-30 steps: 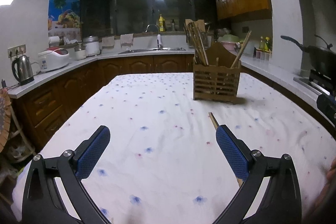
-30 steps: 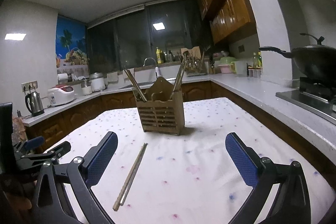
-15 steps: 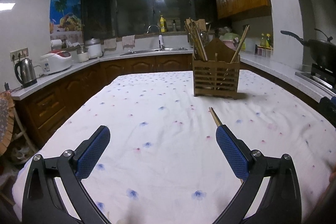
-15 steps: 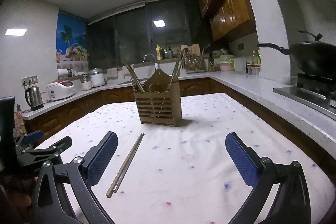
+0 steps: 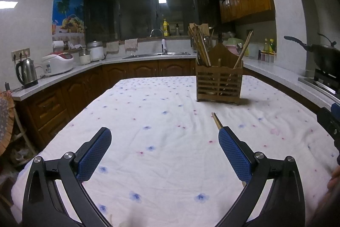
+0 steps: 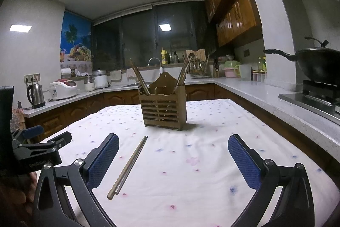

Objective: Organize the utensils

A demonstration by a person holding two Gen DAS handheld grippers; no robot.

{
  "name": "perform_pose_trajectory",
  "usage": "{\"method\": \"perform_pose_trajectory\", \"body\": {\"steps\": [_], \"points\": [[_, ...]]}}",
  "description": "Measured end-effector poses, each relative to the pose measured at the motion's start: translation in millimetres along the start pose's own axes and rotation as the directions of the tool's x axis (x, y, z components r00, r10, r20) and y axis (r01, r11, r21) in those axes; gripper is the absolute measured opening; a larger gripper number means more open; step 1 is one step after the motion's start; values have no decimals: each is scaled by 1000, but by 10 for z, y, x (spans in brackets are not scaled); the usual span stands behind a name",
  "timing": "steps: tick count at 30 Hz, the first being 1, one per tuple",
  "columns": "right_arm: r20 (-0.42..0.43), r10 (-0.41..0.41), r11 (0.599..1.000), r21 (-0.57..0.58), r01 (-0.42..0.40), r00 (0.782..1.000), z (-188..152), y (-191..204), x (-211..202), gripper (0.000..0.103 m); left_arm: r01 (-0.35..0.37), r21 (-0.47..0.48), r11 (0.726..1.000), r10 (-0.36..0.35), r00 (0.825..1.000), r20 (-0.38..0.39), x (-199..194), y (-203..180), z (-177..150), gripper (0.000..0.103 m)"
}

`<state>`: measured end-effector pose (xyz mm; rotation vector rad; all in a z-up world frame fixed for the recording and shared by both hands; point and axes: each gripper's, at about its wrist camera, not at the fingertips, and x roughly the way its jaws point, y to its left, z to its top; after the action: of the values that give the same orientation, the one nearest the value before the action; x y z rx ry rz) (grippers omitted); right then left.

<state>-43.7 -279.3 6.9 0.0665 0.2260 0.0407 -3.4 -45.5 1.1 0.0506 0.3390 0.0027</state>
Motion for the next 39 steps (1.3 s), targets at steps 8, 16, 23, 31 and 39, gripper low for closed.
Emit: {"method": "perform_pose_trajectory", "body": {"steps": [8, 16, 23, 31, 39], "points": [[0, 3, 1000, -2, -3, 1000, -3, 26, -6, 103, 10, -20, 1000, -10, 1000, -3, -14, 38, 0, 103], [3, 6, 1000, -10, -6, 1000, -14, 50, 21, 103, 8, -23, 1000, -8, 1000, 4, -20, 50, 2, 103], [2, 17, 1000, -12, -17, 1000, -6, 56, 13, 103, 11, -29, 1000, -11, 1000, 0, -18, 59, 15, 103], [4, 21, 1000, -13, -21, 1000, -2, 63, 13, 103, 8, -32, 999, -8, 1000, -2, -18, 55, 21, 103], [8, 24, 1000, -13, -24, 1000, 1, 63, 15, 103, 9, -34, 999, -9, 1000, -1, -17, 66, 21, 103]]}}
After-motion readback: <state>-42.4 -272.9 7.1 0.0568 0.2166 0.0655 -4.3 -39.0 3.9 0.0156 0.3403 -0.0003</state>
